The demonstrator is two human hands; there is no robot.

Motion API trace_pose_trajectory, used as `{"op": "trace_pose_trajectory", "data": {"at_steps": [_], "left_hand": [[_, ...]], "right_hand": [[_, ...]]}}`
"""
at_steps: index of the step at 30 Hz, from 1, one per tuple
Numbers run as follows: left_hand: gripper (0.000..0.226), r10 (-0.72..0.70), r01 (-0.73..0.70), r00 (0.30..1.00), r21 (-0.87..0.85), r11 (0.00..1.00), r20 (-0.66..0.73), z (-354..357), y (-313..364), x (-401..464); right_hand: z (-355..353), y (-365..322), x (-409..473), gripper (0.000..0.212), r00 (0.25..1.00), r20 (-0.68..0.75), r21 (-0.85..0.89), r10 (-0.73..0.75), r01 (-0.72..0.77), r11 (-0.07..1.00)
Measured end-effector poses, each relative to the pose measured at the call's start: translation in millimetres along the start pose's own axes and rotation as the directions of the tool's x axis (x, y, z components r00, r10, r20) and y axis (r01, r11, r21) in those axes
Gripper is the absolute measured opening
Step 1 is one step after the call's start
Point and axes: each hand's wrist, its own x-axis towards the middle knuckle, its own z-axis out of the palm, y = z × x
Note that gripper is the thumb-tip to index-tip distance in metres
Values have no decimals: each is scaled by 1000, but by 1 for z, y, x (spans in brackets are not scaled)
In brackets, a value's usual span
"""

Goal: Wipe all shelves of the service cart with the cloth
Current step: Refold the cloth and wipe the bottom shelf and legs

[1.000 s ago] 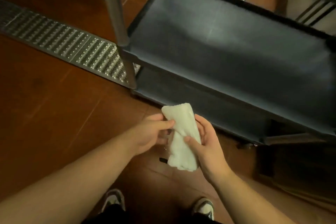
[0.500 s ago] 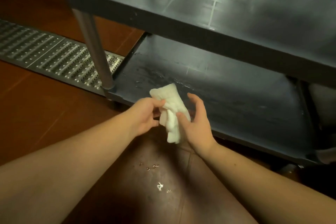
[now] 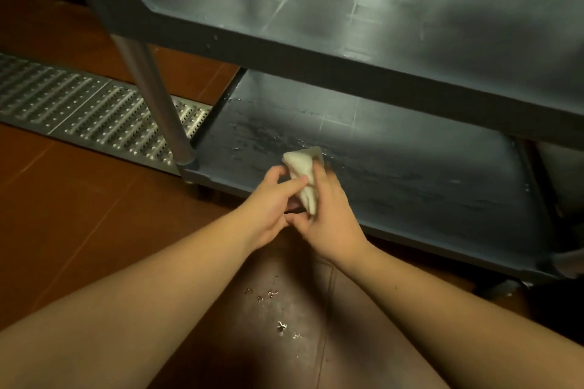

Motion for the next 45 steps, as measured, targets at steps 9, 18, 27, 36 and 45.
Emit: {"op": "trace_pose_trajectory", "data": {"at_steps": [9,18,27,36,45], "left_hand": [[48,9,-56,989,319,946,145,27,-8,9],[44,-40,31,999,544,838,5,113,6,20],[34,21,-16,1000,565,825,-1,106,-14,53],[29,-24,1,999,564,826,33,113,-44,75],[28,-159,157,986,583,797,-48,65,-57,79]], "right_hand": [[-60,41,-5,71,974,-185,76,133,-121,990],[-159,144,-27,56,840,-344,154,420,-391,907],[-199,222,-39,40,619,-480,148,622,-641,753],[-222,253,-66,57,534,-583,-85,613,-790,608],[-217,275,-67,67,636,-545,-291,547,-755,588]]}}
